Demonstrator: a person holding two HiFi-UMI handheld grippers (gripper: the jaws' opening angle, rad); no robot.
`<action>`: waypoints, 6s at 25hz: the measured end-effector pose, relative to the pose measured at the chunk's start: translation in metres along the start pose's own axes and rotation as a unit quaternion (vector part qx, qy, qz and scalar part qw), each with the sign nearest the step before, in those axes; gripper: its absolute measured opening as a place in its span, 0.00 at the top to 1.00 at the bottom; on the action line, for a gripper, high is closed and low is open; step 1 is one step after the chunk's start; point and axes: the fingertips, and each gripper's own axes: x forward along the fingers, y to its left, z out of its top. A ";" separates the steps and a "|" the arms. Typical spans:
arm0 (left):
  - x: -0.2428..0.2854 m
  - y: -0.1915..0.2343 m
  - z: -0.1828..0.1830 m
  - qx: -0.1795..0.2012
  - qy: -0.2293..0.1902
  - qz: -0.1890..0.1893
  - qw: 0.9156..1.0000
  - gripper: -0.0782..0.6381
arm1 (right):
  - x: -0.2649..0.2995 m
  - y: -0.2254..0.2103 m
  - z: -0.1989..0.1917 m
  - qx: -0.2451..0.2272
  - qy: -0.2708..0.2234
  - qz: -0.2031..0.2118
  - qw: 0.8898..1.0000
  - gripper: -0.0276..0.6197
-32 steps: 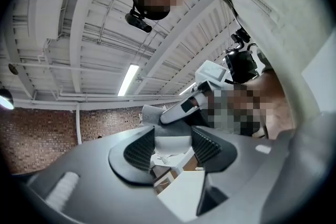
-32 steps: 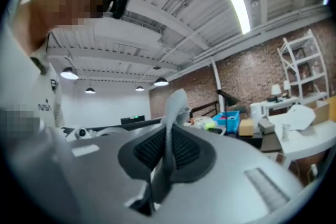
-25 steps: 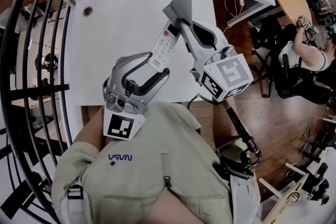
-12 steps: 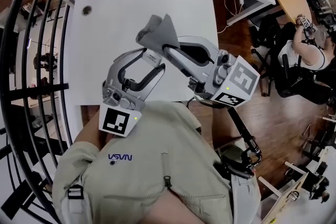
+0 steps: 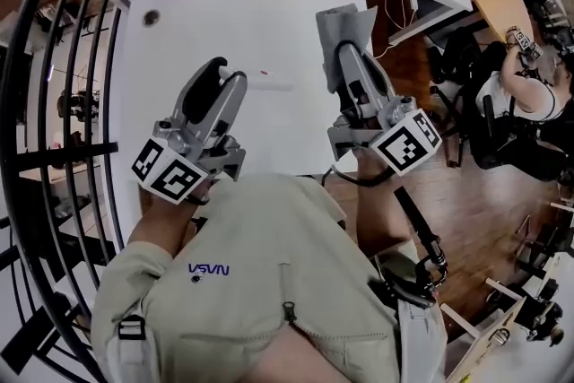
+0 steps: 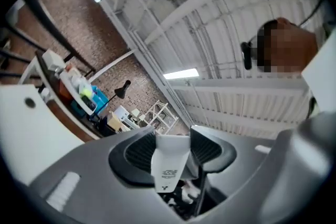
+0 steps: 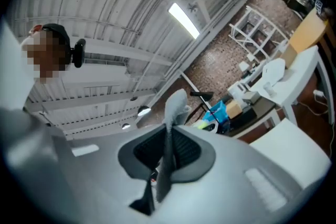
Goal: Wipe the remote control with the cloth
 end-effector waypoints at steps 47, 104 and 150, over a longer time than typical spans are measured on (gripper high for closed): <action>-0.014 0.060 -0.096 -0.430 0.004 0.122 0.894 0.59 | 0.027 0.045 -0.145 -0.263 0.138 0.014 0.955 0.93; -0.017 0.070 -0.076 -0.401 -0.035 0.118 0.908 0.59 | 0.021 0.042 -0.198 -0.251 0.195 0.030 0.948 0.93; -0.064 0.193 -0.251 0.337 0.378 0.218 0.834 0.88 | -0.021 -0.139 -0.274 -0.248 0.399 -0.183 0.863 0.93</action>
